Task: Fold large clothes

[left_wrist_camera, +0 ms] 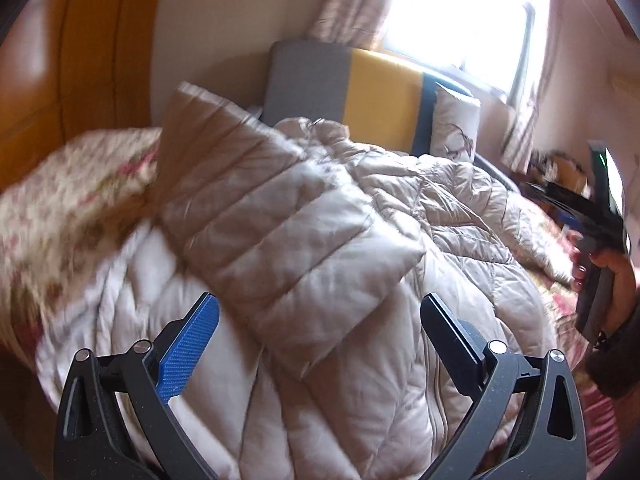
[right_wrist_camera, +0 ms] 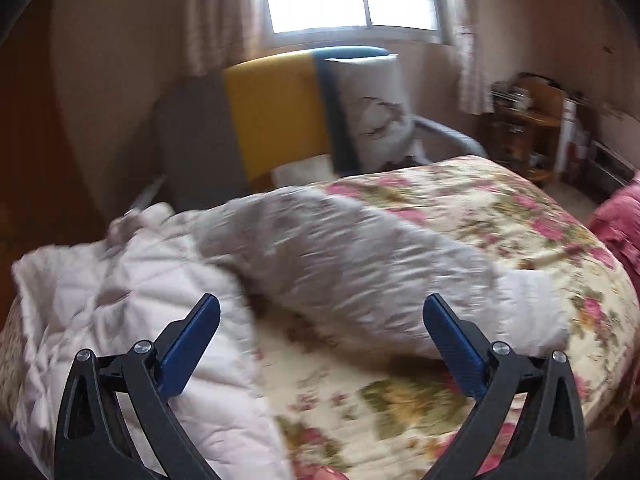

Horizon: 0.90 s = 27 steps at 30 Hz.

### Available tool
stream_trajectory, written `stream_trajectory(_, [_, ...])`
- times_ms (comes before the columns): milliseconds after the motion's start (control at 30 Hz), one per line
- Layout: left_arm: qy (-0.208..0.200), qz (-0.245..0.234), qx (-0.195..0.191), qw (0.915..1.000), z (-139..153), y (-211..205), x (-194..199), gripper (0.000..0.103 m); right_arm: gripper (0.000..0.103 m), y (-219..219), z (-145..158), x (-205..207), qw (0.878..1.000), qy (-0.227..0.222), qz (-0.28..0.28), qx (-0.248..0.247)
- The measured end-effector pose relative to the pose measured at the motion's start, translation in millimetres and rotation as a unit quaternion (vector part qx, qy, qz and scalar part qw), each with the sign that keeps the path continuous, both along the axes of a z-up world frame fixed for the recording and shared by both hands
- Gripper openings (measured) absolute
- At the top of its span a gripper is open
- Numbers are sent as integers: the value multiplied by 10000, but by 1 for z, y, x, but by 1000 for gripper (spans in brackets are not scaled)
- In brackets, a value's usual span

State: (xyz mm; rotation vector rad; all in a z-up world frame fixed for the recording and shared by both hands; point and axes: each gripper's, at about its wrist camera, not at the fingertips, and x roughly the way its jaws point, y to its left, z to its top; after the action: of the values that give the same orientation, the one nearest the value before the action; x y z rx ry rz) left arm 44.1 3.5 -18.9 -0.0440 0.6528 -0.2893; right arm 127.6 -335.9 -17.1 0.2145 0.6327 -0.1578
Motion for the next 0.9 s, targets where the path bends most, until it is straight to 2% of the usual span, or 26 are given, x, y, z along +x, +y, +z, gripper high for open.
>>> stream_trajectory(100, [-197, -350, 486, 9980, 7, -19, 11, 100, 101, 56, -20, 25, 9970, 228, 736, -87])
stream_trajectory(167, [-232, -395, 699, 9965, 8, -29, 23, 100, 101, 74, -41, 39, 9948, 428, 922, -83])
stream_trajectory(267, [-288, -351, 1098, 9929, 2, -39, 41, 100, 101, 73, -81, 57, 9908, 951, 887, -370])
stream_trajectory(333, [-311, -281, 1444, 9886, -7, -45, 55, 100, 101, 68, -98, 60, 9888, 1201, 838, -287])
stream_trajectory(400, [-210, -287, 1590, 9866, -18, -47, 67, 100, 101, 62, -100, 58, 9896, 1180, 808, -187])
stream_trajectory(433, [-137, -287, 1639, 9860, -25, -46, 74, 93, 101, 61, -100, 56, 9898, 1159, 805, -189])
stream_trajectory(467, [-57, -298, 1621, 9863, -28, -45, 78, 84, 101, 62, -100, 54, 9900, 1137, 807, -204])
stream_trajectory(500, [84, -384, 1466, 9884, -33, -41, 83, 65, 101, 60, -102, 51, 9903, 1107, 808, -217])
stream_trajectory(533, [196, -437, 1318, 9901, -36, -36, 86, 54, 101, 61, -102, 50, 9906, 1080, 804, -223])
stream_trajectory(567, [255, -444, 1251, 9908, -36, -33, 87, 49, 101, 61, -103, 49, 9910, 1055, 796, -221])
stream_trajectory(633, [284, -485, 1167, 9916, -33, -23, 87, 26, 101, 62, -101, 48, 9915, 1018, 783, -221])
stream_trajectory(700, [282, -522, 1017, 9930, -26, -9, 86, 19, 101, 61, -100, 48, 9918, 998, 775, -213])
stream_trajectory(800, [254, -311, 655, 9970, -7, 24, 90, 18, 101, 62, -99, 50, 9919, 989, 773, -213])
stream_trajectory(900, [176, 157, 223, 9995, 15, 76, 100, 18, 101, 62, -99, 50, 9920, 981, 764, -228])
